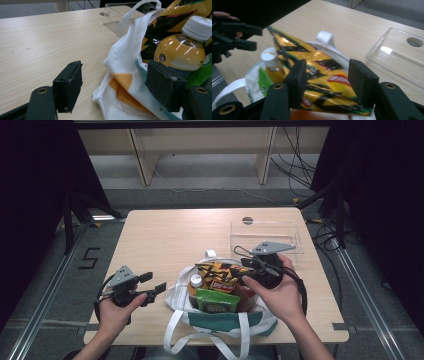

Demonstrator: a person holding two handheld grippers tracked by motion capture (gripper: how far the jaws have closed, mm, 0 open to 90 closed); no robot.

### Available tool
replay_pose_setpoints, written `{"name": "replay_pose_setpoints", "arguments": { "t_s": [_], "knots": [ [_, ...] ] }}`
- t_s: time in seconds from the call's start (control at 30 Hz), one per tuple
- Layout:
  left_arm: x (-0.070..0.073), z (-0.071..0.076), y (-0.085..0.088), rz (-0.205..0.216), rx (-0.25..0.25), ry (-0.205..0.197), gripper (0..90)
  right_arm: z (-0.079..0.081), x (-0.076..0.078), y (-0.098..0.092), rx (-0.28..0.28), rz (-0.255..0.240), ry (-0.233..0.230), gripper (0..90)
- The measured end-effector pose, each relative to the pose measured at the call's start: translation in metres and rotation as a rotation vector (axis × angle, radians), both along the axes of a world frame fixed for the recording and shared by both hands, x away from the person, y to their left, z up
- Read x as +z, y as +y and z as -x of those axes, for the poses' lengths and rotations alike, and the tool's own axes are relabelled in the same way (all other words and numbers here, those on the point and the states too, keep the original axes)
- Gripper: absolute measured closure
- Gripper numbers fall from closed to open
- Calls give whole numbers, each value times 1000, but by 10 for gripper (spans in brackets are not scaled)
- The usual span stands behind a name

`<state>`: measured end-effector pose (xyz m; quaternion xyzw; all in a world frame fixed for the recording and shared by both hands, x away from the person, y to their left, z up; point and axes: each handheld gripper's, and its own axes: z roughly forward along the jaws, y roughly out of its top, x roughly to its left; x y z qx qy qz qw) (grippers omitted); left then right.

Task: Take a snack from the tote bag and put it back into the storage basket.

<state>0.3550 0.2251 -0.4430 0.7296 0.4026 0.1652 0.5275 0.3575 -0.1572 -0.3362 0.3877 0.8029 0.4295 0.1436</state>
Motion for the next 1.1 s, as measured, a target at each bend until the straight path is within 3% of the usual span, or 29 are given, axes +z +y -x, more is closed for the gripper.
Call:
{"name": "replay_pose_setpoints", "arguments": {
  "t_s": [0.1,0.17,0.3,0.33,0.4,0.43,0.47,0.53,0.57,0.67,0.83,0.9,0.97,1.03,1.07,1.1],
  "knots": [
    [0,0,-1,-3,-1,-1,288,-5,1,-13,-47,-9,18,498],
    [0,0,-1,-3,0,-1,288,-11,-1,-26,-52,7,-3,503],
    [0,0,-1,-2,1,0,288,-13,-3,-42,-118,-34,49,521],
    [0,0,-2,1,4,5,288,-15,-5,-47,-110,-28,36,522],
    [0,0,-2,5,7,7,288,-14,-7,-48,-133,-41,82,523],
    [0,0,-2,5,7,7,289,-17,-9,-51,-109,-27,61,527],
    [0,0,-2,5,8,7,288,-15,-10,-50,-129,-39,82,530],
    [0,0,-2,3,7,7,288,-18,-11,-54,-102,-29,67,535],
    [0,0,-1,-8,3,1,288,-14,-9,-53,-134,-39,104,536],
    [-1,-1,-1,-3,2,0,288,-15,-11,-60,-115,-33,69,538],
    [0,0,-1,-2,2,-3,288,-6,-10,-60,-112,-61,82,541],
    [0,0,-2,6,7,5,288,-4,-10,-59,-120,-45,76,544],
    [0,0,-2,13,8,4,289,-6,-10,-62,-90,-24,66,545],
    [0,0,-2,10,3,-1,288,-7,-13,-62,-77,-5,76,547],
    [0,0,-1,5,1,-3,288,-6,-14,-61,-85,-21,118,547],
    [0,-1,-1,4,1,-3,288,-8,-16,-63,-65,-8,101,547]
  ]
}}
